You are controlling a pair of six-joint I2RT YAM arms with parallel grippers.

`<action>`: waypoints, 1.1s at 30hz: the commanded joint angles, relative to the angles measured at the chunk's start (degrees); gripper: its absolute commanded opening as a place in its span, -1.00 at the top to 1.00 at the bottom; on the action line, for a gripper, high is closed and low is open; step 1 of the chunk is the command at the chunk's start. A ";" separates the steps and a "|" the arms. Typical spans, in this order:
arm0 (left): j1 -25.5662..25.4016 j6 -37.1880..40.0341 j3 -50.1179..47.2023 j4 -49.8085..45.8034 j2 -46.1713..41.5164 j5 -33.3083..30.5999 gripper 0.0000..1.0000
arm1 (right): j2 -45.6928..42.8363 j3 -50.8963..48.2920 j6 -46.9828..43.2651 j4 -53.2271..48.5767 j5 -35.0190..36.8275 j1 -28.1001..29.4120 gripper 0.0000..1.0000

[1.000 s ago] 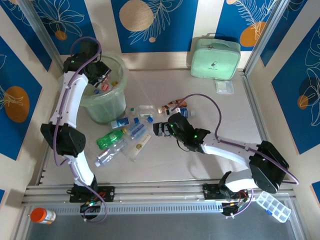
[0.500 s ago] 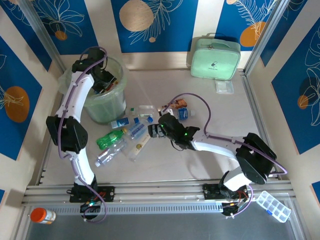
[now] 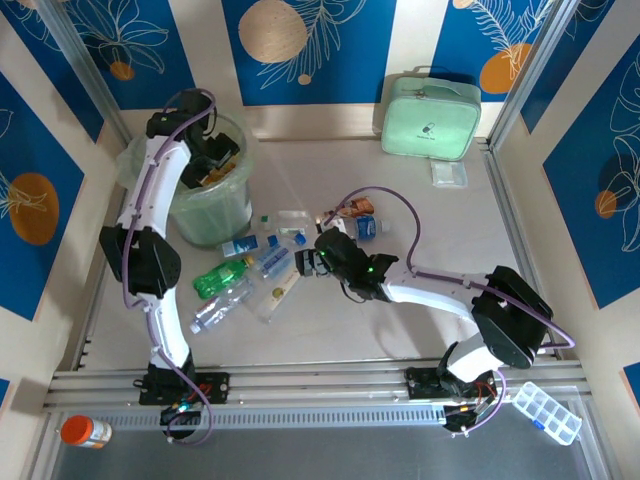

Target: Put the plastic bottles in the bin

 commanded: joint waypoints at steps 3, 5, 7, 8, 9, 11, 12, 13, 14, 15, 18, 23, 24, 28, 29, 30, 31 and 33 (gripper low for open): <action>0.32 0.98 4.30 -5.61 -5.45 -0.41 -0.99 | -1.02 1.12 -0.83 0.08 2.05 0.62 -0.91; 0.28 1.55 4.43 -6.13 -6.83 -1.03 -0.99 | -1.24 1.01 -0.89 0.15 2.40 0.60 -0.91; 0.25 2.08 4.47 -7.26 -8.34 -2.57 -0.99 | -1.53 0.95 -1.01 0.07 2.68 0.64 -0.91; 0.25 2.68 4.47 -7.61 -9.17 -3.56 -0.99 | -1.76 0.92 -1.01 0.05 3.01 0.68 -0.91; 0.28 3.34 4.47 -8.19 -10.16 -4.67 -0.98 | -1.97 0.80 -1.01 0.08 3.34 0.68 -0.91; -0.36 5.05 3.74 -8.15 -12.95 -6.93 -0.97 | -2.63 0.43 -1.10 0.23 3.74 0.54 -0.91; -1.13 6.59 3.01 -7.54 -14.83 -8.86 -0.97 | -3.06 0.25 -1.10 0.24 3.83 0.50 -0.91; -2.06 7.95 2.07 -6.86 -16.49 -10.98 -0.97 | -3.43 0.06 -1.10 0.42 4.00 0.46 -0.91; -3.37 9.39 0.43 -5.99 -19.00 -13.53 -0.97 | -3.83 -0.20 -1.10 0.57 4.10 0.38 -0.91; -4.80 10.80 -1.80 -4.76 -21.40 -15.65 -0.97 | -4.21 -0.45 -1.03 0.69 4.02 0.32 -0.91; -9.60 14.62 -9.90 -0.73 -28.75 -18.70 -0.98 | -4.78 -0.77 -0.77 0.75 4.10 -0.01 -0.91; -20.61 19.48 -27.47 8.39 -41.44 -21.33 -0.99 | -5.48 -0.58 -0.02 -0.34 4.93 -0.38 -0.91; -22.15 18.36 -30.38 8.25 -43.65 -22.25 -0.99 | -5.77 -0.74 -0.04 -0.41 5.06 -0.53 -0.91; -25.36 16.61 -42.58 10.91 -52.52 -19.63 -0.99 | -7.39 -1.55 0.13 -0.33 5.07 -1.12 -0.91; -25.94 16.58 -45.54 11.48 -54.59 -19.13 -1.00 | -7.84 -1.78 0.37 -0.20 4.98 -1.44 -0.91; -26.59 16.88 -48.21 11.78 -56.45 -19.21 -1.00 | -8.03 -1.94 0.55 -0.16 4.76 -1.61 -0.91; -27.17 17.09 -50.64 11.88 -57.95 -19.57 -1.00 | -8.32 -2.14 0.78 -0.16 4.40 -1.86 -0.91; -27.93 17.64 -56.35 12.98 -61.39 -18.99 -1.00 | -8.59 -2.33 1.01 -0.19 3.76 -2.03 -0.91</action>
